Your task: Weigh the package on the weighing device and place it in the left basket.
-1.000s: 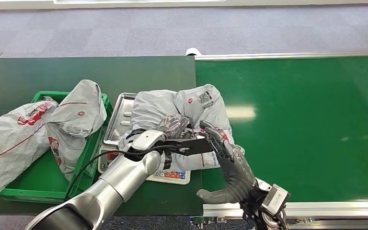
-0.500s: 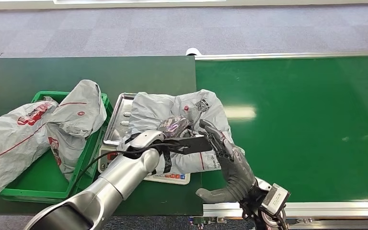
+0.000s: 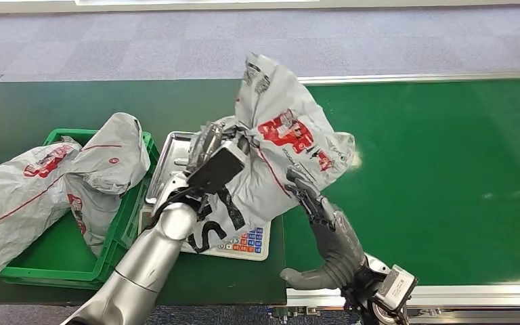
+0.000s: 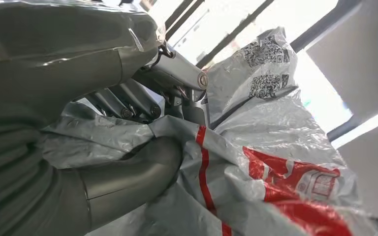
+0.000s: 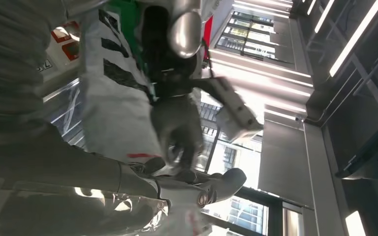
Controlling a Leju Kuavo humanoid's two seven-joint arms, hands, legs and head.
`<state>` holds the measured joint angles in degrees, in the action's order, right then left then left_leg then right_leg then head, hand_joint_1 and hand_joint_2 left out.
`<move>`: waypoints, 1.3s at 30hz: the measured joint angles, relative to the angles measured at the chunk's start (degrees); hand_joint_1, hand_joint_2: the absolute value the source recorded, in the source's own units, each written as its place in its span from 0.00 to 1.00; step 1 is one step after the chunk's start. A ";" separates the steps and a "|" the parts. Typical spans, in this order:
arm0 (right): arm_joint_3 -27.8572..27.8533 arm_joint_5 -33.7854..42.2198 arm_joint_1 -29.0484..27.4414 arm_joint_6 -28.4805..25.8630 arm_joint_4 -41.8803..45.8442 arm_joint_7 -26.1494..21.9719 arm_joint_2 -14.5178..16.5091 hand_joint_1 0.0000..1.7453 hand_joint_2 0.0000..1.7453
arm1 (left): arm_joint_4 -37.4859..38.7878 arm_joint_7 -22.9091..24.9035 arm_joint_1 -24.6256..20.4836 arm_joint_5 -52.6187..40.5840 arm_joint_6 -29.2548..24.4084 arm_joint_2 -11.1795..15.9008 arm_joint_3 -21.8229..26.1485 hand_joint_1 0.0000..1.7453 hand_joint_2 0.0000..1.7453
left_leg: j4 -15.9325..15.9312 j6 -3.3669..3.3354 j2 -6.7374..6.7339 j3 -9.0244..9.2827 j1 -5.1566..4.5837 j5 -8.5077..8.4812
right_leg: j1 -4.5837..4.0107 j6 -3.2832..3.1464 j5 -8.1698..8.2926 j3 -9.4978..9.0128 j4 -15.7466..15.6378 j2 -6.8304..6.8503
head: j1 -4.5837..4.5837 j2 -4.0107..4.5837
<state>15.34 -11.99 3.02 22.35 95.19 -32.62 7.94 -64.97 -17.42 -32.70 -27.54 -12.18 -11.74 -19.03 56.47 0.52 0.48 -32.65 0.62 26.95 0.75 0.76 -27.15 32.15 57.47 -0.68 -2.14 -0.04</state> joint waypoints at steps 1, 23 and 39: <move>-0.03 0.04 -0.17 -0.24 0.01 -0.07 -0.03 0.00 1.00 | -2.71 -0.81 0.73 1.38 -1.19 0.39 0.47 1.00 1.00 | 0.00 0.00 0.00 0.00 0.00 0.00 | 0.00 0.00 0.00 0.00 0.00 0.00 | 0.01 0.00; -1.36 0.10 -1.96 -2.04 1.08 -0.63 -0.22 0.00 1.00 | -23.71 -3.96 4.45 7.56 -10.80 5.65 11.80 1.00 1.00 | 0.00 0.00 0.01 0.02 0.00 -0.01 | 0.01 0.00 0.00 -0.01 0.00 0.00 | 0.01 -0.01; -2.07 -0.21 -4.19 -3.66 1.59 -0.39 -0.26 0.00 1.00 | -23.16 3.54 4.02 -8.15 -20.47 8.04 17.99 1.00 1.00 | -0.01 0.01 -0.02 0.03 0.00 -0.01 | 0.00 -0.01 -0.01 0.01 0.00 0.00 | 0.01 -0.01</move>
<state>13.27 -12.20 -1.17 18.69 96.78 -33.00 7.68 -88.13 -13.87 -28.68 -35.69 -32.65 -3.70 -1.03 56.46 0.52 0.46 -32.63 0.63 26.94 0.74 0.75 -27.16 32.16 57.47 -0.68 -2.14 -0.04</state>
